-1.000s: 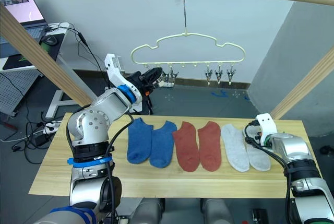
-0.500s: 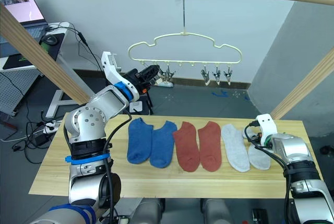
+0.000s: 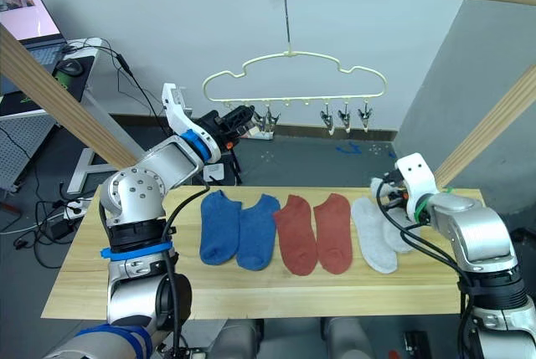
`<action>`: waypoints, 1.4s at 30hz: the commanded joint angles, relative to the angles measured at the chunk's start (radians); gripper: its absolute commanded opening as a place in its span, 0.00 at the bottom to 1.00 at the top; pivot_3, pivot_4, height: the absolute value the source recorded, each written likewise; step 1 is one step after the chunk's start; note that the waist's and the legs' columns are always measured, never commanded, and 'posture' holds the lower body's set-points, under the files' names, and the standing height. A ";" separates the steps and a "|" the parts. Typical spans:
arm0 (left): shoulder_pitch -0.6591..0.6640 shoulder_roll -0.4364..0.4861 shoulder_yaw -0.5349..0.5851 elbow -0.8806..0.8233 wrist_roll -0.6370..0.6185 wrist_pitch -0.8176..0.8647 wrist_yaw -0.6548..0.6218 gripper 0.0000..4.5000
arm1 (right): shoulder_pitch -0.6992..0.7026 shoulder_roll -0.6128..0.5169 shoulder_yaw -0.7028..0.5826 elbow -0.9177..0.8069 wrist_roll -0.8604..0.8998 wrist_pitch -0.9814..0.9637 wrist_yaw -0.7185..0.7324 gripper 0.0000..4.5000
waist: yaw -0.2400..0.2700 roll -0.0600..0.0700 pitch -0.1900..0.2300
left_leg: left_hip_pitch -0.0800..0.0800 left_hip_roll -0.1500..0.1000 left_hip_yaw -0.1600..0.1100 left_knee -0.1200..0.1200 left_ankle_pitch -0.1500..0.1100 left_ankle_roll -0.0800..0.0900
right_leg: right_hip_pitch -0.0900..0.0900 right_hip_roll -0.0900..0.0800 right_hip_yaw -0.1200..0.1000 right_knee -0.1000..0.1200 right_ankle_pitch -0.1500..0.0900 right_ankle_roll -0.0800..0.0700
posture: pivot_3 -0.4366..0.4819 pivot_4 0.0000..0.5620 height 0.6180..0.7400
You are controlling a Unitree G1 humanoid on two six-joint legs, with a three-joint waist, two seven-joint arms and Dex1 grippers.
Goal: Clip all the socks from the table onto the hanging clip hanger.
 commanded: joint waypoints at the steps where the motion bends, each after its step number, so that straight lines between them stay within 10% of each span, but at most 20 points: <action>1: -0.031 0.005 0.025 -0.010 -0.036 0.005 0.014 0.06 | -0.050 0.070 -0.025 -0.111 0.038 0.087 -0.035 0.01 | 0.000 0.000 0.000 | 0.000 0.000 0.000 0.000 0.000 0.000 | 0.000 0.000 0.000 0.000 0.000 0.000 | 0.44 0.43 1.00; 20: -0.090 0.017 0.131 0.066 -0.169 0.140 0.123 0.06 | -0.267 0.497 0.157 0.049 0.035 -0.026 -0.147 0.01 | 0.001 0.000 0.000 | -0.011 0.000 -0.001 0.000 0.001 -0.002 | -0.015 0.000 -0.001 0.007 0.000 0.000 | 0.49 0.44 1.00; 42: -0.104 0.035 0.178 0.081 -0.280 0.221 0.227 0.06 | -0.431 0.545 0.184 0.309 0.010 -0.237 -0.114 0.01 | 0.003 0.000 0.000 | -0.011 0.001 -0.001 0.000 0.002 -0.003 | -0.016 0.000 -0.002 0.011 0.001 0.000 | 0.51 0.44 1.00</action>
